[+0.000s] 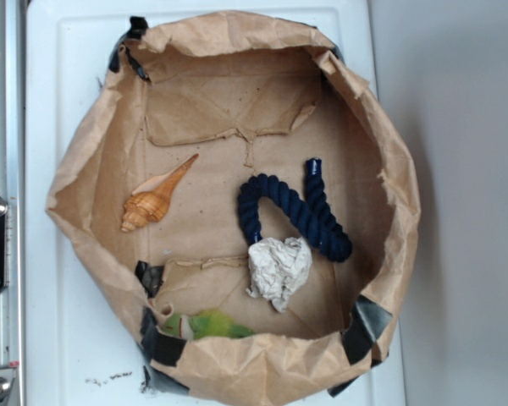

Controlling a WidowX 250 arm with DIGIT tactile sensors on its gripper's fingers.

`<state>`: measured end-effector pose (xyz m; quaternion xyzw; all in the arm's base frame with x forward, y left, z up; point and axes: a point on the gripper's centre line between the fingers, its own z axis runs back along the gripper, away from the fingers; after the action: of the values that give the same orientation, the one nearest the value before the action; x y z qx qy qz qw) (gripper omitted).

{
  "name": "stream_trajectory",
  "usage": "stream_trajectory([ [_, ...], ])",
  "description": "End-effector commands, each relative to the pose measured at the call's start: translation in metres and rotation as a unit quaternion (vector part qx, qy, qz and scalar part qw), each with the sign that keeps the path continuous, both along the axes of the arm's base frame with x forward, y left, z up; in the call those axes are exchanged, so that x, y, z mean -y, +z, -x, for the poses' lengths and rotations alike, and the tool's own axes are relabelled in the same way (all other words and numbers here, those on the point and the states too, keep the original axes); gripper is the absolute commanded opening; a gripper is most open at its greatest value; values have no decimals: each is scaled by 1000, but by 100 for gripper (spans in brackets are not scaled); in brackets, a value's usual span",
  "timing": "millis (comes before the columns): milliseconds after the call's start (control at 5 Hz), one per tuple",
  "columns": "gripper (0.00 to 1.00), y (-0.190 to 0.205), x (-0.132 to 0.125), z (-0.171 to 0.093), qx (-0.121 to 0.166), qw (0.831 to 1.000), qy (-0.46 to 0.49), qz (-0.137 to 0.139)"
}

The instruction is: Grab the green animal.

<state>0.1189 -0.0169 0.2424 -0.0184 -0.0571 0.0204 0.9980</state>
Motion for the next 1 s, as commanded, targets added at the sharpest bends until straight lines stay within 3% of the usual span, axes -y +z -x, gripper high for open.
stream_trajectory([
  [0, 100, 0, 0, 0, 0, 1000, 0, 0],
  [200, 100, -7, 17, -45, 14, 1000, -23, -14],
  [400, 100, -6, 28, -88, 75, 997, -31, 6],
  [600, 100, -19, 23, -109, 100, 994, -34, 25],
  [800, 100, -40, 9, -123, 103, 994, -16, 37],
])
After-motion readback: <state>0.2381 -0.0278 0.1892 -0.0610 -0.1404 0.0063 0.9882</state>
